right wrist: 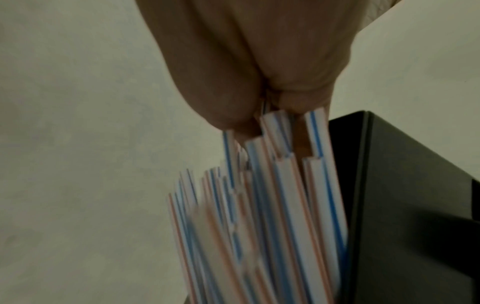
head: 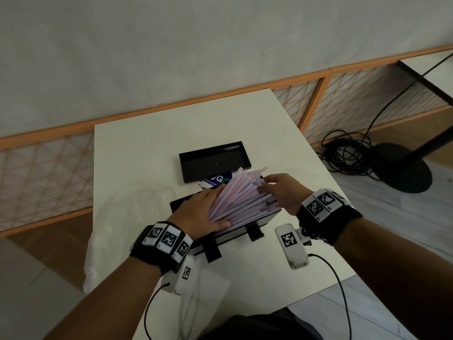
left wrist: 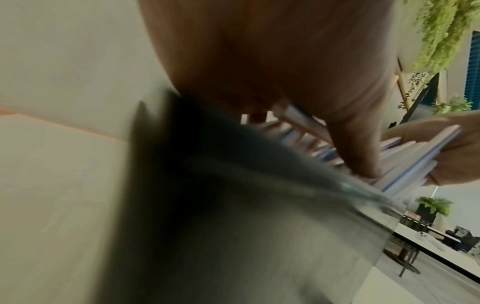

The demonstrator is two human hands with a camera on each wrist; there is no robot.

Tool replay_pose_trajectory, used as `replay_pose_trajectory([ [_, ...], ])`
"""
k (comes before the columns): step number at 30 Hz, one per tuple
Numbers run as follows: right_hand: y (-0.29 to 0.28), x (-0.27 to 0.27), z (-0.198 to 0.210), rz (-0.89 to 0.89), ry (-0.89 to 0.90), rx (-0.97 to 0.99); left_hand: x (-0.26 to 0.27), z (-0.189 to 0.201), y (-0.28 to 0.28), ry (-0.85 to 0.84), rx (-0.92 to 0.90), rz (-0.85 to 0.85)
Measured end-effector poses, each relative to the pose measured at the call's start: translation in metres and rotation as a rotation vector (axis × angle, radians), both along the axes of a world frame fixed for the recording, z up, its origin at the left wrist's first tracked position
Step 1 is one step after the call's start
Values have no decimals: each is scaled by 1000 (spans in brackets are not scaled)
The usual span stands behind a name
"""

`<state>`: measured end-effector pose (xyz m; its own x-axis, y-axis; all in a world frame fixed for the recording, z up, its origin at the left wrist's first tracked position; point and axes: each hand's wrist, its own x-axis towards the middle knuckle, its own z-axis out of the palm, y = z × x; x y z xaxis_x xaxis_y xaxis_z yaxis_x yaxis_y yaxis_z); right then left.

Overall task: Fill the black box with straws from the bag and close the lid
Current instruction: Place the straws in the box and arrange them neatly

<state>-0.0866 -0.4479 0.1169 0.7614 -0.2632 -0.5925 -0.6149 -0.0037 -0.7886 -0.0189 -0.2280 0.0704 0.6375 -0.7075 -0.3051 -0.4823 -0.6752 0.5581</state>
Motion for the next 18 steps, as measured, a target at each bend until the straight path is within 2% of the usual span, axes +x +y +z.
replay_pose_trajectory([
  [4, 2, 0, -2, -36, -27, 87, 1, 3, 6, 44, -49, 10],
  [7, 4, -1, -7, -58, -60, 69, 3, 5, 7, 68, -102, 21],
  [10, 6, -1, -10, -40, -79, 20, 2, 5, 6, 25, -112, 7],
  [16, 19, -3, -14, 261, -149, -424, 1, -4, 5, -78, -39, -48],
  [18, 19, -4, -14, 274, -184, -533, 2, -7, 7, -91, -27, -48],
])
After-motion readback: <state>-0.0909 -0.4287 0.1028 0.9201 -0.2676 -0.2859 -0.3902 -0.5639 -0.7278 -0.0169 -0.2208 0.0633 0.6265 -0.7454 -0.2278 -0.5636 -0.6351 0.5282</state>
